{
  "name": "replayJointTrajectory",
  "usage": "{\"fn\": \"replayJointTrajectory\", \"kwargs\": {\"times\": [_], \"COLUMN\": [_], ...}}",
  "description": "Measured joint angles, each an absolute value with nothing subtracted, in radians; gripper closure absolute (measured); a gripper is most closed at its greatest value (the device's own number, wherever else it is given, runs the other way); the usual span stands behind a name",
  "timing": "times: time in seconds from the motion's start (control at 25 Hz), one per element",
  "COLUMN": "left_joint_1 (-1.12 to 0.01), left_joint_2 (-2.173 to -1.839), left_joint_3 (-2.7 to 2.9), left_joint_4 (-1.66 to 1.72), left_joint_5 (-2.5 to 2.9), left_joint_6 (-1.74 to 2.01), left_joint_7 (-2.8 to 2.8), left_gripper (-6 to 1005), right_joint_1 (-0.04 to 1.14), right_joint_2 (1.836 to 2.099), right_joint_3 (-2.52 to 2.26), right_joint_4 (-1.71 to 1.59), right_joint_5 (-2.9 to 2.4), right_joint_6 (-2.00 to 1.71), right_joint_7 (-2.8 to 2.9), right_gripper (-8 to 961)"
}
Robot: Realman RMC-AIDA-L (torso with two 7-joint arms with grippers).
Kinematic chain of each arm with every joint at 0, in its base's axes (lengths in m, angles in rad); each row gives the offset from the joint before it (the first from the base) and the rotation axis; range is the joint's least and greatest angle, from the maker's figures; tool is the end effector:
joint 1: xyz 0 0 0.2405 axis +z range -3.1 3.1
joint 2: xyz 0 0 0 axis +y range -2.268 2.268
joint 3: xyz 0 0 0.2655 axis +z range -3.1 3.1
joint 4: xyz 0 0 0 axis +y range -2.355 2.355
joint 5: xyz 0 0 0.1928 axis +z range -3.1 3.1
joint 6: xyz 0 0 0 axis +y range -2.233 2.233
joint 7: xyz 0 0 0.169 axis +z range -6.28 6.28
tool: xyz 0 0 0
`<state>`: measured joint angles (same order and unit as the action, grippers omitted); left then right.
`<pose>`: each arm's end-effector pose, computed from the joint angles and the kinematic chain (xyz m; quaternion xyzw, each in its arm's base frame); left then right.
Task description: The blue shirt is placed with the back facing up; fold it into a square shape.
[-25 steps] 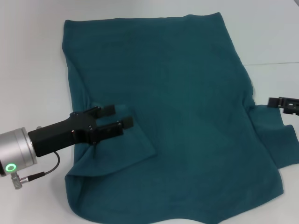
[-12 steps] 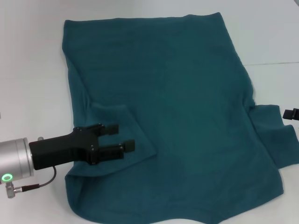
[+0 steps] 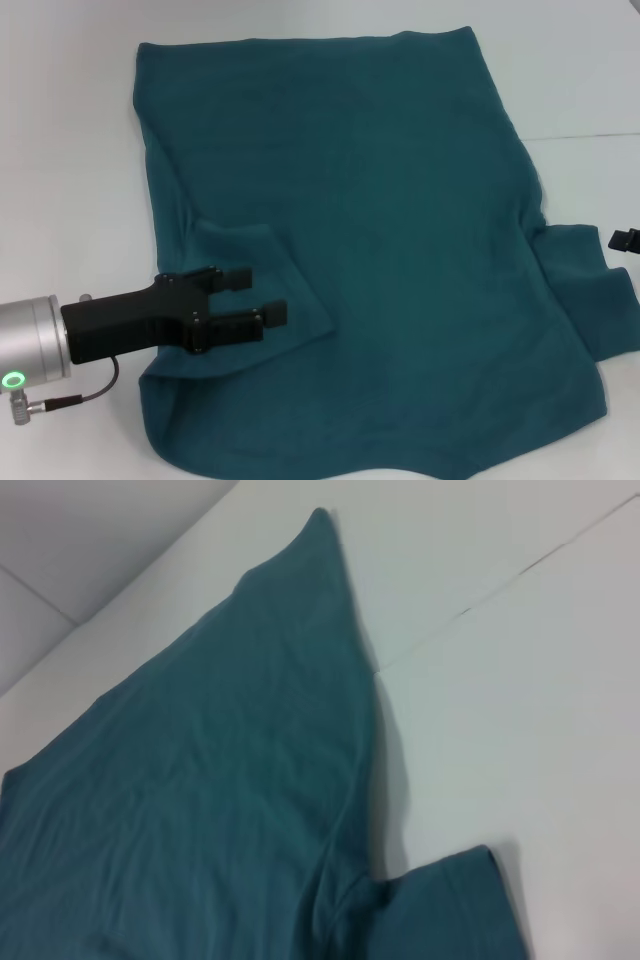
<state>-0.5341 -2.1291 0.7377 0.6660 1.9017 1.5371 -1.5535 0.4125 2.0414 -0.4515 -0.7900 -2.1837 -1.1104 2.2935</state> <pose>-0.2230 0.3313 -0.0420 -0.9064 -0.2859 -0.2951 0.0978 0.3798 0.3493 0.0619 -0.6236 0.6530 0.2486 0.3506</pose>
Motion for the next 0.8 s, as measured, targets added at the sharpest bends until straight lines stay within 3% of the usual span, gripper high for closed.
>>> {"fn": "replayJointTrajectory", "kwargs": {"times": [0.8], "left_joint_1": [-0.539], "left_joint_2": [-2.126], "left_joint_3": [0.736], "left_joint_4": [0.674], "left_joint_5": [1.902], "left_joint_6": [1.528], "left_joint_7": [-1.566], "left_gripper": [120], "right_joint_1": [0.434], "right_joint_2": [2.035], "right_joint_3": [-0.424], "right_joint_4": [-0.653], "right_joint_5": [-2.134], "right_joint_6": [-1.072], "right_joint_7": [2.230], "right_gripper": [73]}}
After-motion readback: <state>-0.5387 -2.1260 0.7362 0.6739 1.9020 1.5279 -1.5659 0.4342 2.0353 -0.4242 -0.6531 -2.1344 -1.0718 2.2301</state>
